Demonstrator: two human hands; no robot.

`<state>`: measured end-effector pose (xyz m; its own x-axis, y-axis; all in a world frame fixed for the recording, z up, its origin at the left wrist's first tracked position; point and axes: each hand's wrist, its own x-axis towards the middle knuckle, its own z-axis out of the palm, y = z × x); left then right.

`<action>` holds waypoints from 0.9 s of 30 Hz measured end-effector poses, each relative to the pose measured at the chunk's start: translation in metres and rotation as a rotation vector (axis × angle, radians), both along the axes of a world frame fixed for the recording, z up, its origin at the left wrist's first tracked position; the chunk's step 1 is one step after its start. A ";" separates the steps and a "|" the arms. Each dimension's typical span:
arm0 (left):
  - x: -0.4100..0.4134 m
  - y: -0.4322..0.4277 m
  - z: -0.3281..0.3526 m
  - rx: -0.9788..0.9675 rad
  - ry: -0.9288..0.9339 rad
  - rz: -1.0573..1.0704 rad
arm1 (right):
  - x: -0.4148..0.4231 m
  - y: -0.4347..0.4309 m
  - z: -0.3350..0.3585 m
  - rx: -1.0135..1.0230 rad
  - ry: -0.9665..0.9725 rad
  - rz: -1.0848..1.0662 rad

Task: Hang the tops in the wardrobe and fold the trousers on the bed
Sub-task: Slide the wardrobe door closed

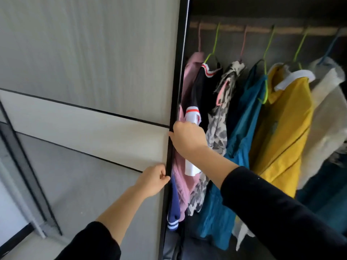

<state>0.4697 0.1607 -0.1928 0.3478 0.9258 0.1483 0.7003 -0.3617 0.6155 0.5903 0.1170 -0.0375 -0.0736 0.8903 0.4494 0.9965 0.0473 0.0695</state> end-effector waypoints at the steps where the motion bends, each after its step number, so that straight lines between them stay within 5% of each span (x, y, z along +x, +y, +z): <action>1: 0.010 -0.008 0.002 -0.005 0.019 -0.025 | 0.008 -0.009 0.005 0.088 -0.063 0.036; 5: 0.049 -0.042 0.007 -0.029 0.113 -0.150 | 0.057 -0.023 0.012 0.479 -0.321 0.329; 8: 0.067 -0.062 0.014 -0.024 0.247 -0.257 | 0.096 -0.031 0.014 0.422 -0.565 0.206; 11: 0.081 -0.070 0.029 0.204 0.304 -0.167 | 0.131 -0.049 0.011 0.338 -0.717 0.058; 15: 0.099 -0.069 0.056 0.663 0.085 0.046 | 0.169 -0.081 0.006 0.311 -0.717 -0.010; 17: 0.106 -0.062 0.066 0.840 0.125 0.061 | 0.187 -0.095 0.003 0.307 -0.687 -0.036; 27: 0.183 -0.080 0.083 0.933 0.287 0.006 | 0.261 -0.158 -0.002 0.299 -0.571 -0.147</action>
<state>0.6523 0.0803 -0.1101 0.4810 0.4814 0.7327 0.7824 -0.6129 -0.1109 0.8509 -0.0410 -0.0390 -0.2606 0.7520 0.6055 0.7936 -0.1903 0.5779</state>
